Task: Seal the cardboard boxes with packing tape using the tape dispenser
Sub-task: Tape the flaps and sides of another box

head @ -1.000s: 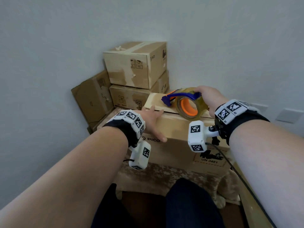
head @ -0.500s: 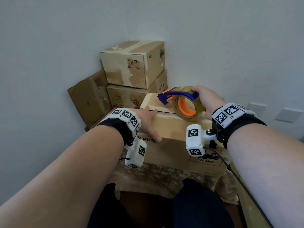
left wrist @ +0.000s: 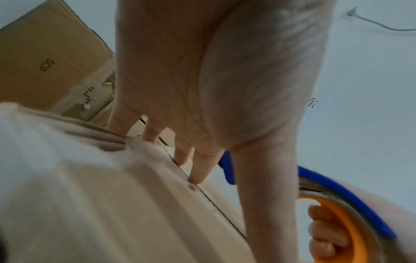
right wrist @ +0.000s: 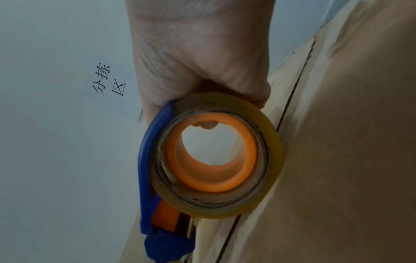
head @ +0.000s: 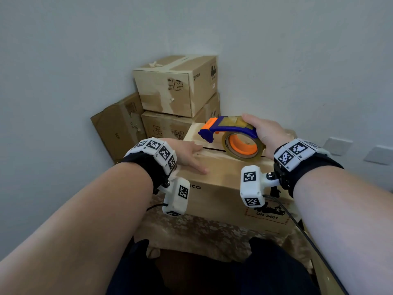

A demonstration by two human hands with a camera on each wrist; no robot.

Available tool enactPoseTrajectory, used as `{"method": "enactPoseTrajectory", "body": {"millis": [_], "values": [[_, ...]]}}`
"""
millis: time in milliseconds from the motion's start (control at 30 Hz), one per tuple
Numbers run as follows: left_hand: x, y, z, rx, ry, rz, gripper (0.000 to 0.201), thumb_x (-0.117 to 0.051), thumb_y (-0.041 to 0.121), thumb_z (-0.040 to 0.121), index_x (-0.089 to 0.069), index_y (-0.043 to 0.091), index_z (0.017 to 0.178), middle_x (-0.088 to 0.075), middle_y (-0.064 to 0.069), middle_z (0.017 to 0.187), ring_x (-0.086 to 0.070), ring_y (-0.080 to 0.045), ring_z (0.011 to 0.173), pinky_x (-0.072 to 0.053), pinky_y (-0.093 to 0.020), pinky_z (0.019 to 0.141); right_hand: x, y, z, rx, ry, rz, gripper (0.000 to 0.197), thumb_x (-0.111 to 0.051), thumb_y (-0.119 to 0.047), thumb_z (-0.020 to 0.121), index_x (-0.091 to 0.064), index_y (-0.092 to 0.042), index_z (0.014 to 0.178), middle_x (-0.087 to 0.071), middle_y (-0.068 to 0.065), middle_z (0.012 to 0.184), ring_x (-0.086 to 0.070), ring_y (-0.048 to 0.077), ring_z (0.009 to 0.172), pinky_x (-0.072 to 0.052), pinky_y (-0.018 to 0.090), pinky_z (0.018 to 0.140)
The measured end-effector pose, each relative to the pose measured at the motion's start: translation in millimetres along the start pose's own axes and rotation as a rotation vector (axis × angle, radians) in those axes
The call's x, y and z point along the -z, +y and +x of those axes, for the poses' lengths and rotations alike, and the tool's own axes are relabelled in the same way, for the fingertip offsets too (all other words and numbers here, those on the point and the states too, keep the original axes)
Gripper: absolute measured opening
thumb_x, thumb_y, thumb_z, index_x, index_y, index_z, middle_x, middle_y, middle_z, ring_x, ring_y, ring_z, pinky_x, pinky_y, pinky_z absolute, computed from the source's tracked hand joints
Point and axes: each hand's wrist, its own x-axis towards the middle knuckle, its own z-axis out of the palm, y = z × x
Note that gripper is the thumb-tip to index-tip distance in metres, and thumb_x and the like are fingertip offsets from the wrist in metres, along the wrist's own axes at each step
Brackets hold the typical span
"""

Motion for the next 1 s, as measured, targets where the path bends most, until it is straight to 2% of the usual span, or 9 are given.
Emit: {"method": "enactPoseTrajectory", "body": {"millis": [133,233,300,400,467,567,667,933,1000], "values": [[12,1,4,0.059,0.071,-0.019,0.080,-0.052,0.066,0.083,-0.032,0.024,0.148,-0.034,0.002,0.152,-0.032,-0.020,0.139,-0.023,-0.041,0.116,4,2,14,-0.029,-0.010,-0.011,0.035,-0.071,-0.046,0.080,-0.064,-0.012,0.083,-0.070,0.013,0.086,-0.065,0.029,0.081,-0.051,0.047,0.095],[27,9,7,0.158,0.214,-0.130,0.046,-0.056,0.040,0.090,-0.058,0.011,0.126,-0.060,-0.006,0.122,-0.055,-0.020,0.105,-0.043,-0.032,0.092,6,0,20,-0.043,-0.026,-0.028,0.036,-0.070,-0.048,0.079,-0.065,-0.012,0.083,-0.071,0.013,0.086,-0.066,0.028,0.081,-0.052,0.046,0.094],[33,14,11,0.223,0.301,-0.269,0.031,-0.054,0.023,0.092,-0.061,0.003,0.116,-0.063,-0.012,0.099,-0.052,-0.020,0.077,-0.041,-0.028,0.068,7,-1,22,-0.048,-0.047,-0.031,0.036,-0.070,-0.048,0.079,-0.065,-0.012,0.083,-0.070,0.012,0.084,-0.065,0.028,0.078,-0.053,0.044,0.093],[33,15,18,0.282,0.350,-0.663,0.024,-0.050,0.014,0.097,-0.060,0.000,0.114,-0.064,-0.010,0.097,-0.051,-0.018,0.063,-0.045,-0.029,0.069,12,-2,21,-0.065,-0.081,-0.019,0.035,-0.068,-0.045,0.084,-0.063,-0.011,0.088,-0.068,0.010,0.078,-0.064,0.024,0.067,-0.055,0.036,0.078],[31,14,19,0.296,0.377,-0.998,0.027,-0.049,0.009,0.097,-0.056,-0.003,0.120,-0.064,-0.010,0.095,-0.057,-0.019,0.065,-0.052,-0.032,0.081,14,0,22,-0.066,-0.088,-0.032,0.037,-0.066,-0.047,0.085,-0.064,-0.011,0.093,-0.068,0.008,0.075,-0.064,0.023,0.067,-0.055,0.034,0.077],[24,15,18,0.264,0.332,-1.283,0.029,-0.047,0.007,0.098,-0.052,-0.003,0.125,-0.064,-0.015,0.118,-0.065,-0.024,0.101,-0.053,-0.034,0.090,19,2,19,-0.016,-0.070,-0.095,0.040,-0.063,-0.053,0.084,-0.064,-0.014,0.084,-0.069,0.008,0.078,-0.067,0.028,0.086,-0.050,0.043,0.096],[20,17,18,0.202,0.311,-1.376,0.030,-0.044,0.018,0.101,-0.052,-0.003,0.121,-0.063,-0.019,0.117,-0.065,-0.029,0.103,-0.054,-0.034,0.078,23,2,15,0.002,-0.073,-0.109,0.038,-0.060,-0.052,0.087,-0.064,-0.015,0.080,-0.070,0.007,0.076,-0.067,0.029,0.091,-0.046,0.045,0.101],[16,12,27,0.076,0.180,-1.558,0.022,-0.052,0.021,0.097,-0.060,0.001,0.105,-0.066,-0.014,0.097,-0.063,-0.023,0.089,-0.052,-0.034,0.081,16,2,20,-0.020,-0.048,0.113,0.022,-0.056,-0.033,0.093,-0.059,-0.015,0.083,-0.062,-0.001,0.053,-0.059,0.013,0.045,-0.050,0.026,0.056],[19,6,30,0.070,0.169,-1.565,0.017,-0.055,0.018,0.096,-0.061,0.003,0.098,-0.066,-0.011,0.089,-0.064,-0.020,0.081,-0.052,-0.032,0.072,11,-2,27,-0.031,-0.045,0.136,0.021,-0.057,-0.034,0.092,-0.059,-0.014,0.084,-0.061,-0.001,0.053,-0.058,0.013,0.042,-0.049,0.022,0.050]]}}
